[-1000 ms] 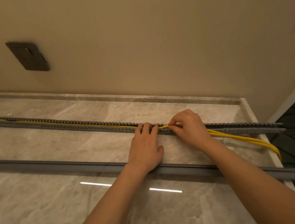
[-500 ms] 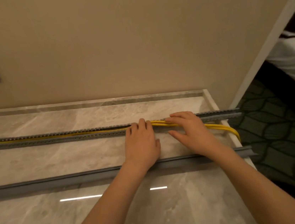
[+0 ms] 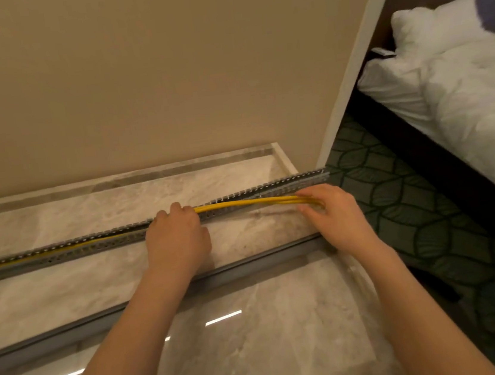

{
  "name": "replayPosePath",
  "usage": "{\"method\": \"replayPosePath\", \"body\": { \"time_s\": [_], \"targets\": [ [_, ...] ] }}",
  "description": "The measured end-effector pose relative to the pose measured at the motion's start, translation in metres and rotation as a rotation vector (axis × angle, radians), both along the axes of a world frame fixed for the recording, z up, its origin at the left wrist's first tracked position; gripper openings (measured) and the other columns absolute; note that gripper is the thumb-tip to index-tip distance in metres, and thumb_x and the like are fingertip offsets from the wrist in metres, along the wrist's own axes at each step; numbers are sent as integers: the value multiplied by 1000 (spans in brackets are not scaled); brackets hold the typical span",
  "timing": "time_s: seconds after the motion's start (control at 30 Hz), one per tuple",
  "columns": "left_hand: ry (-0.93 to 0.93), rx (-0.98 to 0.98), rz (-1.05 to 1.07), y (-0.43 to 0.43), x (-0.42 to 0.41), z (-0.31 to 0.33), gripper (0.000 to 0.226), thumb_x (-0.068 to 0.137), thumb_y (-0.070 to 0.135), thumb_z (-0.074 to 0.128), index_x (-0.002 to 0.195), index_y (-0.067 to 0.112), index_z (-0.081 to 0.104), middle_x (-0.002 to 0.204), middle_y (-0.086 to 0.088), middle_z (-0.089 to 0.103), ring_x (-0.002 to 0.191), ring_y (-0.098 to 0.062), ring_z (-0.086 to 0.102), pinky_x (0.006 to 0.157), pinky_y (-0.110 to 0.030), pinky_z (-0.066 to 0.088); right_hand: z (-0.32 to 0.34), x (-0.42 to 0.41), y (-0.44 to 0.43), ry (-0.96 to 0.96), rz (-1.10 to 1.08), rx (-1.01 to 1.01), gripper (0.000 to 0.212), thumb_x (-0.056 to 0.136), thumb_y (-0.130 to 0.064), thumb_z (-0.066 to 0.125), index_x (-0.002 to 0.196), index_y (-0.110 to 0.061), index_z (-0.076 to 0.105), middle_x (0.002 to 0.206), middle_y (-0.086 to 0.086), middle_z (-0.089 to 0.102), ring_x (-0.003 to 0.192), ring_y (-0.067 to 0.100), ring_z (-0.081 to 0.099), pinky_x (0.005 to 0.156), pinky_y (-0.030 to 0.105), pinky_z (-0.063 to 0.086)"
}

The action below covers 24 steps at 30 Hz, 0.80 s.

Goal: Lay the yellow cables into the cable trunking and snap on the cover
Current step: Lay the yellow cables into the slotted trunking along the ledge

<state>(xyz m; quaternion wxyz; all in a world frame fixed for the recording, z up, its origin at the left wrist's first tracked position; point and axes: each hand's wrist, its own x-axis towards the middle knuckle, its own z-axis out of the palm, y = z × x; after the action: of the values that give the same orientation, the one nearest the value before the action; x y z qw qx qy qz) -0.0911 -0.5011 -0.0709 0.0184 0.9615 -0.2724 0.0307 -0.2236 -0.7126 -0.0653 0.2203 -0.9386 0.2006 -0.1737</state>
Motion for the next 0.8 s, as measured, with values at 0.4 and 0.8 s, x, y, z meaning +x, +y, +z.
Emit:
{"method": "replayPosePath", "body": {
  "time_s": [0.4, 0.8],
  "targets": [
    [-66, 72, -24, 0, -4, -8, 25, 89, 22, 47, 109, 9, 54, 108, -8, 54, 101, -26, 52, 81, -35, 45, -23, -11, 0, -17, -234, 71, 34, 90, -20, 56, 125, -18, 57, 120, 2, 59, 105, 19, 55, 84, 28, 41],
    [-62, 157, -4, -18, -8, 14, 25, 92, 29, 43, 100, 14, 61, 101, -4, 59, 93, -26, 58, 92, -41, 38, -20, -18, -57, 165, -201, 549, 23, 86, -6, 61, 105, -16, 69, 97, 0, 69, 85, 6, 59, 73, 18, 44]
  ]
}}
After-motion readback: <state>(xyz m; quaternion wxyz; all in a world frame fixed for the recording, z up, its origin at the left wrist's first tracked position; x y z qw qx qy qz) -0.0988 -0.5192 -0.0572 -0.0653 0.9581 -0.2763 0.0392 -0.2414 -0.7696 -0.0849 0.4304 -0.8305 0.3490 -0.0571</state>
